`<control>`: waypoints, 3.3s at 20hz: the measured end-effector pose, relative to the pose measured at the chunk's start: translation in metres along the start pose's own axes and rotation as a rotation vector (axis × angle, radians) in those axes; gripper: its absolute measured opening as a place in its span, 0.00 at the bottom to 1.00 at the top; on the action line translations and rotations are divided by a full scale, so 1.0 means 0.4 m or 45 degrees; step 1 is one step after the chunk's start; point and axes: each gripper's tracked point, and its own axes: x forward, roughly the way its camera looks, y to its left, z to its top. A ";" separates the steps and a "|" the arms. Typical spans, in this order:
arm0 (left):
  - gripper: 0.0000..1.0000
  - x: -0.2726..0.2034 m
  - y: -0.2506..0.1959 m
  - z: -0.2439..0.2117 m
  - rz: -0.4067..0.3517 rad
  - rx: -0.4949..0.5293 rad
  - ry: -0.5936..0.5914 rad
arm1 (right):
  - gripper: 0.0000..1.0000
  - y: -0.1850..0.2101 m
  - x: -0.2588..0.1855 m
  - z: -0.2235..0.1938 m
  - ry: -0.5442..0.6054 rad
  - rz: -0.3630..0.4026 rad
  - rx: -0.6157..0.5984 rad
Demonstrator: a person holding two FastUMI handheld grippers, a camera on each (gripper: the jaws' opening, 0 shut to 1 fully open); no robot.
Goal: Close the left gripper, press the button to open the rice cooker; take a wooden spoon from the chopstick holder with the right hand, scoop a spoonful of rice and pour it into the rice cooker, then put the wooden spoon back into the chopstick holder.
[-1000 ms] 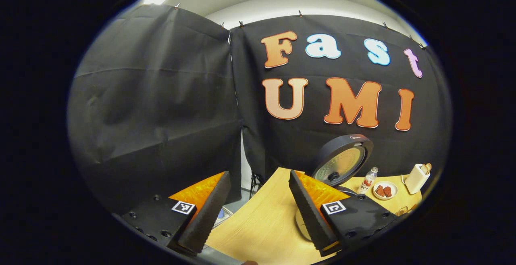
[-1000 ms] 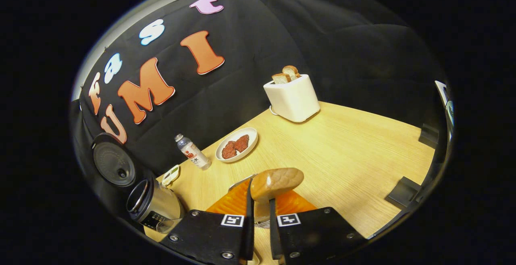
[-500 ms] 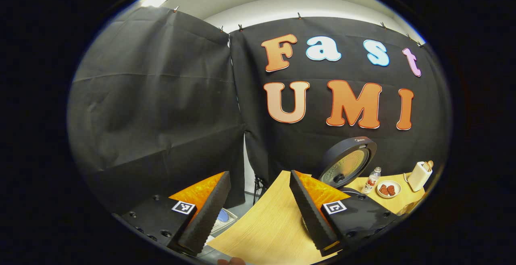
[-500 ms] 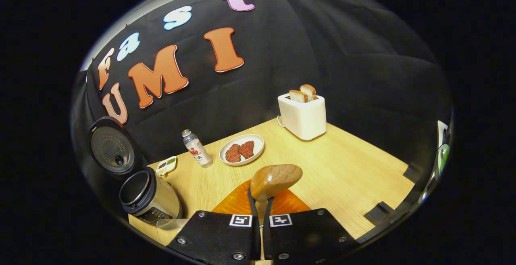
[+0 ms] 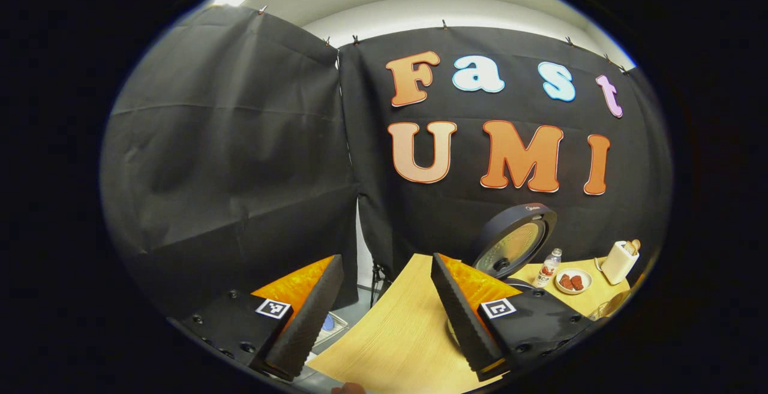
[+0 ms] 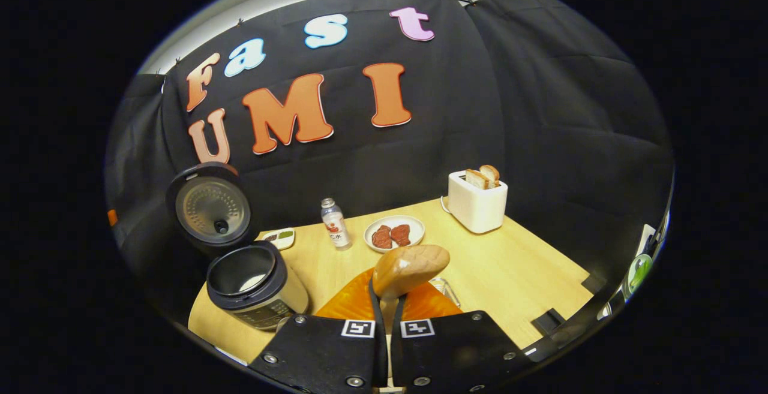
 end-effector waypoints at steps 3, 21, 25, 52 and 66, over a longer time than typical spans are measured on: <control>0.98 -0.001 0.013 0.002 -0.006 0.025 -0.004 | 0.01 0.060 0.018 -0.082 0.068 0.026 -0.028; 1.00 0.009 0.045 -0.051 -0.026 0.065 0.064 | 0.01 0.159 0.103 -0.319 0.177 0.023 0.071; 0.98 0.017 0.043 -0.068 -0.036 0.038 0.093 | 0.02 0.160 0.103 -0.327 0.232 0.068 0.255; 0.98 0.032 -0.029 0.020 -0.048 0.049 -0.026 | 0.01 0.065 0.073 -0.191 0.342 0.253 1.232; 0.98 0.063 -0.048 -0.004 -0.055 0.024 0.001 | 0.01 0.293 0.129 0.088 0.290 0.515 1.150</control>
